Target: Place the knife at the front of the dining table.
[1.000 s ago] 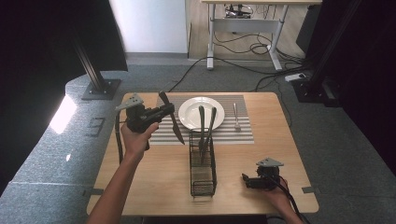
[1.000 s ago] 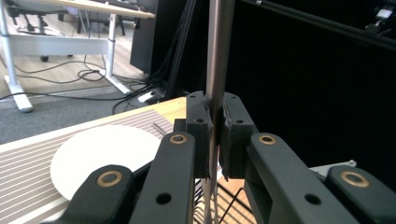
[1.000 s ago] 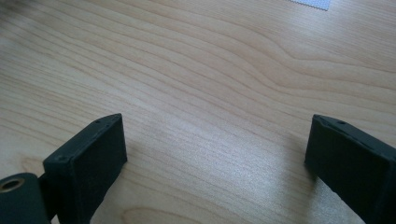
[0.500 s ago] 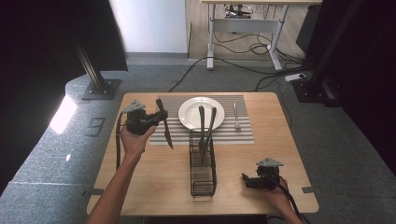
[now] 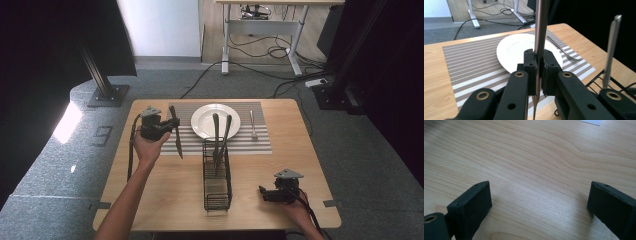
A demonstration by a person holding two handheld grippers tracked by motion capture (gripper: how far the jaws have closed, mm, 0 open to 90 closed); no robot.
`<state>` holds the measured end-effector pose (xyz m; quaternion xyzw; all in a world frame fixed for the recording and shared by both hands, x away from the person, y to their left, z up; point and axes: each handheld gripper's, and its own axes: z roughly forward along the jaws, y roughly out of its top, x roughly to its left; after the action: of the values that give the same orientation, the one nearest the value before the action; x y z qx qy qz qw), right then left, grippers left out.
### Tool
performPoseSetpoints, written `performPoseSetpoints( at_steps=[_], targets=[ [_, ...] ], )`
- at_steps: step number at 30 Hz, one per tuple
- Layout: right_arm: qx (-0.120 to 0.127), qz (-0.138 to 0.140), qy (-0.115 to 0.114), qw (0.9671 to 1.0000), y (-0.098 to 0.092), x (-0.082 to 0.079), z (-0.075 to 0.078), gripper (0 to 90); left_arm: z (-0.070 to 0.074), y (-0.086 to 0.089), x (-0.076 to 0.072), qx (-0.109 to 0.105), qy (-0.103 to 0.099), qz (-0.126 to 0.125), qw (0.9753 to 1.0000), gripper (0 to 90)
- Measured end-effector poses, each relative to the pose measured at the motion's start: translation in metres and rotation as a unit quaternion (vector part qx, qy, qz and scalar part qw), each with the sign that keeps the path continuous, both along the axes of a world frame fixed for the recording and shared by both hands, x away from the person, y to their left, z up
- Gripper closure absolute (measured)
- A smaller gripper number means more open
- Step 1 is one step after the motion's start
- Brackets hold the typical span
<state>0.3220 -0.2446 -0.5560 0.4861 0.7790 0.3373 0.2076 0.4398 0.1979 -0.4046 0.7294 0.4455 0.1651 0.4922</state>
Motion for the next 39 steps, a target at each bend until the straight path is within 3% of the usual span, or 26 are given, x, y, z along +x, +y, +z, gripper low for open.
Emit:
performPoseSetpoints(
  at_steps=[11,21,39],
  targets=[
    [0.0,0.0,0.0,1.0,0.0,0.0,0.0,5.6,0.0,-0.002,0.015,0.016,0.009,0.014,0.9997,83.8],
    [0.0,0.0,0.0,1.0,0.0,0.0,0.0,5.6,-0.002,0.002,0.019,0.03,0.024,0.023,0.999,83.8],
    [0.0,0.001,0.0,1.0,0.0,0.0,0.0,5.7,-0.019,-0.007,0.046,0.038,0.036,0.043,0.9977,83.8]
  ],
)
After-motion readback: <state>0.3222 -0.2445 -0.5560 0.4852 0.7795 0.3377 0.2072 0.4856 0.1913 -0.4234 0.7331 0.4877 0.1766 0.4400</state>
